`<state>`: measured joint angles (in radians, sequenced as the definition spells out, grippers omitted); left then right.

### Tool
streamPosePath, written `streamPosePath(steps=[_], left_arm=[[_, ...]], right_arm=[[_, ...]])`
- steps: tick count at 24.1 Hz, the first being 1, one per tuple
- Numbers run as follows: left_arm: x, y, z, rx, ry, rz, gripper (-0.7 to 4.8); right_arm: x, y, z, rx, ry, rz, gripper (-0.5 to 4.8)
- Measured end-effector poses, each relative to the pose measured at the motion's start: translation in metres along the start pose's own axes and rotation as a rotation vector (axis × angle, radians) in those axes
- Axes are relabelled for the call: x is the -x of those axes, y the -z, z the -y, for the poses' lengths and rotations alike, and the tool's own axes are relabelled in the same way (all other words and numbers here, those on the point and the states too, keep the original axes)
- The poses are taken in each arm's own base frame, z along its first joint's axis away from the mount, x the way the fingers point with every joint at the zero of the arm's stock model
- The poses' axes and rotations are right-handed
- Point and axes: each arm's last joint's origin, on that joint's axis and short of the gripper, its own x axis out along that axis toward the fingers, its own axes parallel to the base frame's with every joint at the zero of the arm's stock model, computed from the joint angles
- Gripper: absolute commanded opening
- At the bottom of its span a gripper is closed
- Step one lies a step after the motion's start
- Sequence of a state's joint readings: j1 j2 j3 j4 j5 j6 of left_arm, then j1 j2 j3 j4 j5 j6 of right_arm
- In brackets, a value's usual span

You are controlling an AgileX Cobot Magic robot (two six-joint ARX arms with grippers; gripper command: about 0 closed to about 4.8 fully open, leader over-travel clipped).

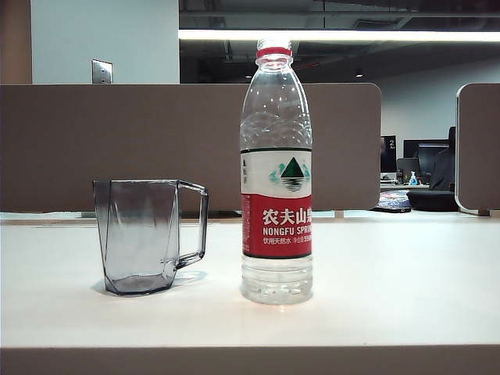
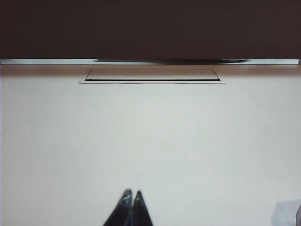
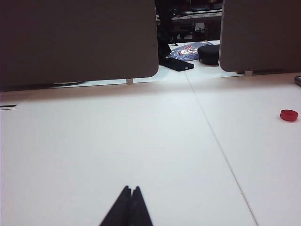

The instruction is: Pick up the mineral water bottle on the table and pour water into the mug until it's half full.

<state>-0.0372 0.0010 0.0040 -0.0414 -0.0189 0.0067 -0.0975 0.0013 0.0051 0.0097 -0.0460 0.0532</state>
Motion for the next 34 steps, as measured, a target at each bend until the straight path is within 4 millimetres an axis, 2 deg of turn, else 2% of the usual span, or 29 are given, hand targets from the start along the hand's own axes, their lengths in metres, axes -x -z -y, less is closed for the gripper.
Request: streamPosePath(steps=[10,19,23,24,26,30,31,32,33,34], left_arm=[[0.000,0.000,0.000,0.000,0.004,0.000,-0.05],[0.002,0.005,0.031,-0.024,0.308,-0.061,-0.05],[0.006,0.008,0.046,-0.043,0.454,-0.095,-0.05],[0.006,0.009,0.047,-0.046,0.473,-0.101,-0.05],[0.007,0.009,0.049,-0.048,0.494,-0.101,-0.06],[0.007,0.009,0.049,-0.048,0.491,-0.101,-0.05],[0.007,0.009,0.049,-0.048,0.491,-0.101,-0.05],[0.007,0.009,0.049,-0.048,0.491,-0.101,-0.05],[0.007,0.009,0.049,-0.048,0.492,-0.101,-0.05],[0.007,0.009,0.049,-0.048,0.492,-0.101,-0.05]], right_arm=[[0.000,0.000,-0.001,-0.038,-0.031,-0.002,-0.06],[0.002,0.001,-0.011,-0.325,-0.360,-0.080,-0.04],[0.004,0.001,-0.019,-0.445,-0.546,-0.160,0.28],[0.005,0.001,-0.022,-0.454,-0.594,-0.178,0.70],[0.009,0.005,-0.032,-0.466,-0.729,-0.254,1.15],[0.014,0.011,-0.045,-0.462,-0.832,-0.352,2.42],[0.015,0.012,-0.048,-0.449,-0.846,-0.362,3.28],[0.018,0.013,-0.055,-0.401,-0.854,-0.356,3.65],[0.019,0.014,-0.058,-0.369,-0.848,-0.344,4.50],[0.022,0.016,-0.066,-0.273,-0.816,-0.324,4.79]])
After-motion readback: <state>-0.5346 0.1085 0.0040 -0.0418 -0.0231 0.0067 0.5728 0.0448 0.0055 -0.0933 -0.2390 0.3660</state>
